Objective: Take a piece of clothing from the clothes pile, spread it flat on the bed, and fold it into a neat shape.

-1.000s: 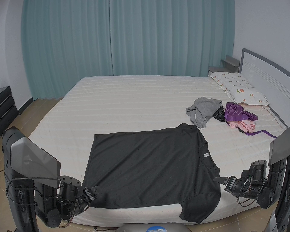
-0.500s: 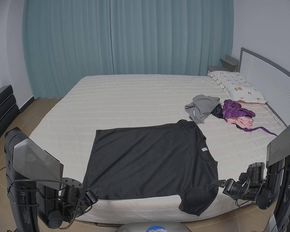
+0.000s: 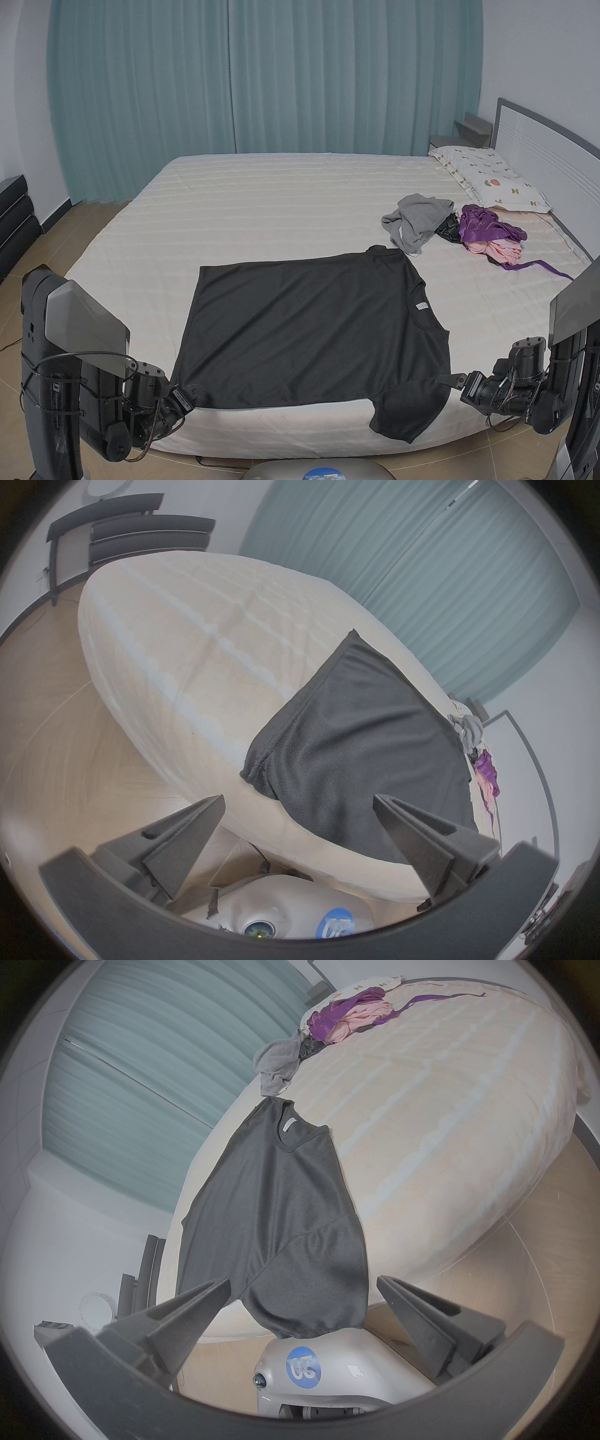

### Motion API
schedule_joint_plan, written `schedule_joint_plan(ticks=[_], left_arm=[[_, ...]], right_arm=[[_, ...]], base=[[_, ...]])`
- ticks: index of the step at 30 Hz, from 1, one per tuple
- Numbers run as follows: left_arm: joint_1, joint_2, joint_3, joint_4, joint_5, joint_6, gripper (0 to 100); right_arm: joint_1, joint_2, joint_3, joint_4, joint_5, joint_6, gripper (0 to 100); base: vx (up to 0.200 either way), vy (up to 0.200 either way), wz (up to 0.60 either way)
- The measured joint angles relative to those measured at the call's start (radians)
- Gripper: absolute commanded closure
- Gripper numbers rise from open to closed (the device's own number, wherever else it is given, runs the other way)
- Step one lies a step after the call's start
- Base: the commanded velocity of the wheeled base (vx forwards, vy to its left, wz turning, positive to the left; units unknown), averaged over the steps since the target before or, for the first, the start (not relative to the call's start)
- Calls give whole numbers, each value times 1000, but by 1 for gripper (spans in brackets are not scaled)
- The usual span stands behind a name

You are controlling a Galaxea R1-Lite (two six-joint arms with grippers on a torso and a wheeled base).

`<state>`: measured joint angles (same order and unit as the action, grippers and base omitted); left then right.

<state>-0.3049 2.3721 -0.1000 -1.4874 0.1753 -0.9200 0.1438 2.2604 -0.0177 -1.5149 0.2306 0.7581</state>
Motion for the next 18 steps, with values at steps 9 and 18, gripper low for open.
schedule_joint_plan(ticks=[9,18], left_arm=[[61,18,-24,17,-169,229,0],[150,32,-89,68,-212,331,0]], right_arm=[[14,-4,0,-4,-19,7,0],[45,-9,0,-4,-43,29,0]], base=[[0,0,0],[0,0,0]])
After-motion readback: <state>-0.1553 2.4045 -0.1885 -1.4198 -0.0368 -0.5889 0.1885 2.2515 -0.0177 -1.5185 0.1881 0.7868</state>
